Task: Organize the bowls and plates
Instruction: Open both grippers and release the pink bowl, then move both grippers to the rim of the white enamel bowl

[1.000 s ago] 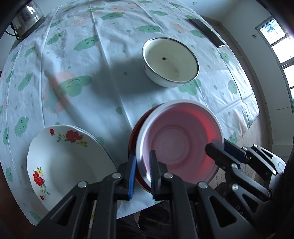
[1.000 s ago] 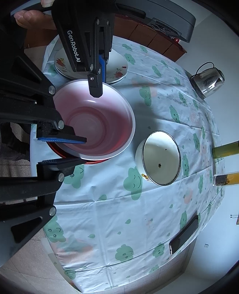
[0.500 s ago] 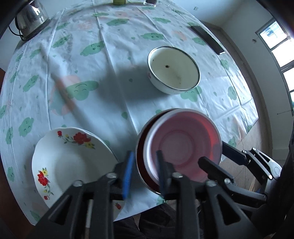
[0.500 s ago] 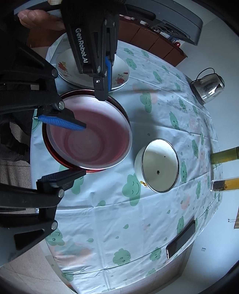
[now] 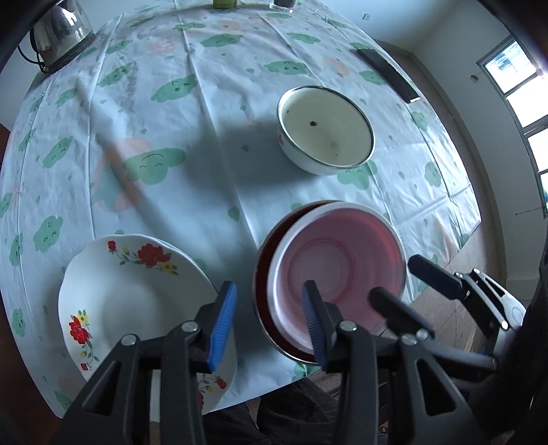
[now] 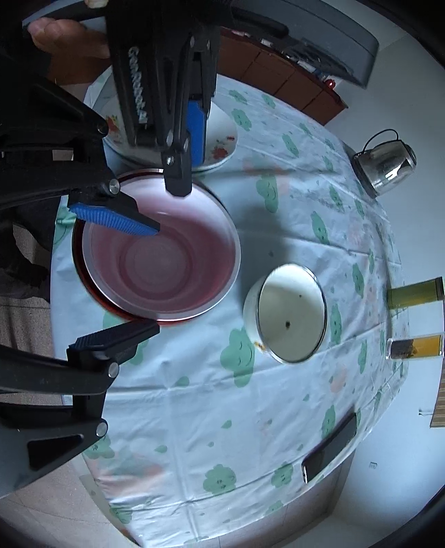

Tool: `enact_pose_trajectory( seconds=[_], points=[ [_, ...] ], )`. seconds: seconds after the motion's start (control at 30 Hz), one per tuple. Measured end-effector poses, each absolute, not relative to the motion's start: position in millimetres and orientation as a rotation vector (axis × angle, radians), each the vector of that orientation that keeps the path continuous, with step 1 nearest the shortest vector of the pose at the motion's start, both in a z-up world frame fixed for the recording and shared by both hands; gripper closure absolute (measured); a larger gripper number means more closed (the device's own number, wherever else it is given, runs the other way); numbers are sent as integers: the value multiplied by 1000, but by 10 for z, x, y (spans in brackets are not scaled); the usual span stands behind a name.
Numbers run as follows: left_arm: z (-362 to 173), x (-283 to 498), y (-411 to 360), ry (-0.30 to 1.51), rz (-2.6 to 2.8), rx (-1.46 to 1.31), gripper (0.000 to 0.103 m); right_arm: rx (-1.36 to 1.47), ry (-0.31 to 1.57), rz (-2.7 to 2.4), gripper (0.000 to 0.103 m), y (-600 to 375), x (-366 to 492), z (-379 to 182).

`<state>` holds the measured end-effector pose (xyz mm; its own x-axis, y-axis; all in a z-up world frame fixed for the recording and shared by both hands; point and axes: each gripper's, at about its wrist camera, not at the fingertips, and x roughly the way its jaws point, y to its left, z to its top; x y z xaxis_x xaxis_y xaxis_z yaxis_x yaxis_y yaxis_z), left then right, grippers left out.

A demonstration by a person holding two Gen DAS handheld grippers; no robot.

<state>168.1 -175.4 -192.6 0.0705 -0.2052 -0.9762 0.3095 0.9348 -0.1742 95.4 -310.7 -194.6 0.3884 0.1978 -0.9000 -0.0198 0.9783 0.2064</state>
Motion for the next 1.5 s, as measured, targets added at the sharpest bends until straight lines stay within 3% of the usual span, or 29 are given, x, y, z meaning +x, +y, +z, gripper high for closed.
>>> enact_pose_trajectory(
  seconds=[0.7,1.5],
  points=[
    [-1863,1909,-1850,1406,-377,118,56,366,1113,123,49,-3591,1007,-1828],
    [-1907,2590,-2290,1370,-387,236,56,359,1192,108,49,-3906,1894,-1952]
  ],
)
